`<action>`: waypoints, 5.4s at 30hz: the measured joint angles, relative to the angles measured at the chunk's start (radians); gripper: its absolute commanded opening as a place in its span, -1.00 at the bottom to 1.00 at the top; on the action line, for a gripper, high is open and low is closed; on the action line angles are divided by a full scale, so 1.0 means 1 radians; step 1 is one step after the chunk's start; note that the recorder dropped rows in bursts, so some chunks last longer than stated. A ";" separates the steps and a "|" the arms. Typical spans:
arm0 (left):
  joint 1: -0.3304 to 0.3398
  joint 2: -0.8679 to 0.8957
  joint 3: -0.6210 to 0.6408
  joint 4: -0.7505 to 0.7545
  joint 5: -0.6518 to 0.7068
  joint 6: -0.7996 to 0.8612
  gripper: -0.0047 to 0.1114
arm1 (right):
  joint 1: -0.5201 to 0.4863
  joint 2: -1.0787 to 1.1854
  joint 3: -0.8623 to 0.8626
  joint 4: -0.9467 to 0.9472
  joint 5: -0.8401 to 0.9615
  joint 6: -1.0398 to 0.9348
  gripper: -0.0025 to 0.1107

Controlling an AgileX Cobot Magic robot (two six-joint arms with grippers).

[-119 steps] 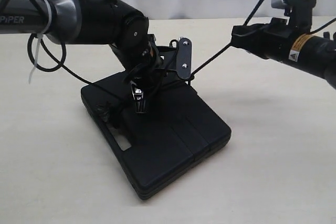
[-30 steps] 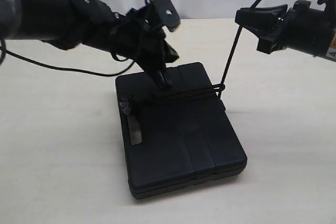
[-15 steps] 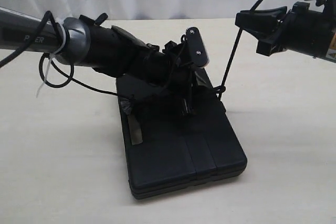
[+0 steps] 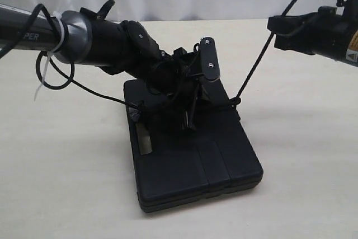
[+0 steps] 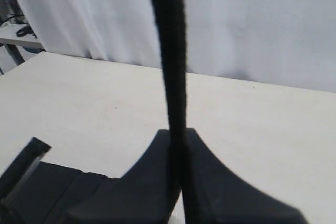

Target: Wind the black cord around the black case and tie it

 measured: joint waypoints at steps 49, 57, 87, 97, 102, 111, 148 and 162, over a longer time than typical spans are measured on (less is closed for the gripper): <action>0.101 -0.192 0.015 0.400 0.117 -0.399 -0.92 | 0.016 0.044 -0.019 -0.622 -0.480 -0.073 -0.88; 0.161 -0.192 0.015 0.400 0.106 -0.443 -0.92 | 0.192 0.105 -0.012 -0.655 -0.444 -0.041 -0.88; 0.165 -0.192 0.015 0.391 0.106 -0.446 -0.92 | 0.331 0.116 -0.032 -0.638 -0.412 0.091 -0.12; 0.165 -0.195 0.015 0.389 0.094 -0.485 -0.92 | 0.331 0.050 -0.034 -0.482 0.045 0.266 -0.54; 0.165 -0.238 0.020 0.387 0.060 -0.560 -0.92 | 0.331 -0.050 -0.026 -0.453 0.183 0.319 -0.88; 0.165 -0.387 0.187 0.383 -0.195 -0.659 -0.92 | 0.331 -0.184 0.055 -0.455 0.303 0.454 -0.88; 0.165 -0.411 0.669 -0.274 0.354 -0.096 -0.20 | 0.331 -0.180 0.150 -0.706 0.145 0.761 -0.30; 0.133 -0.413 0.745 -0.335 0.294 -0.088 -0.20 | 0.331 -0.180 0.150 -0.706 0.146 0.757 -0.30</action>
